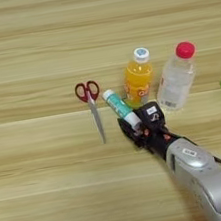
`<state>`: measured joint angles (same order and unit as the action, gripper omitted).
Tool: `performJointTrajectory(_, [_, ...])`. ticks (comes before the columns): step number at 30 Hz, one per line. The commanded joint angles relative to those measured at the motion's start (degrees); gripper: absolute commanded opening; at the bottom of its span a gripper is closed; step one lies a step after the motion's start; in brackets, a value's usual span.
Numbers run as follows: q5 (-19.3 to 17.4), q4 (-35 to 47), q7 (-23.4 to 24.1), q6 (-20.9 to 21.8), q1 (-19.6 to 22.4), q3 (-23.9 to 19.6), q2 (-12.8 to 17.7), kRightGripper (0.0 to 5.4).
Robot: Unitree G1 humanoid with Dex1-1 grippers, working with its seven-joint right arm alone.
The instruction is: Move the objects on the table
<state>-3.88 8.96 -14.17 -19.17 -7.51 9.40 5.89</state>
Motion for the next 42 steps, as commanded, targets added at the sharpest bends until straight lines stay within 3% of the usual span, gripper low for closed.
performJointTrajectory(1, [-0.3,1.2,0.3,0.7,1.3,-0.7,-0.1,3.31])
performJointTrajectory(17, [-0.3,1.8,0.0,0.8,0.8,-0.7,0.1,5.36])
performJointTrajectory(42, [-0.5,8.5,-0.6,-0.7,-2.7,1.0,0.1,5.36])
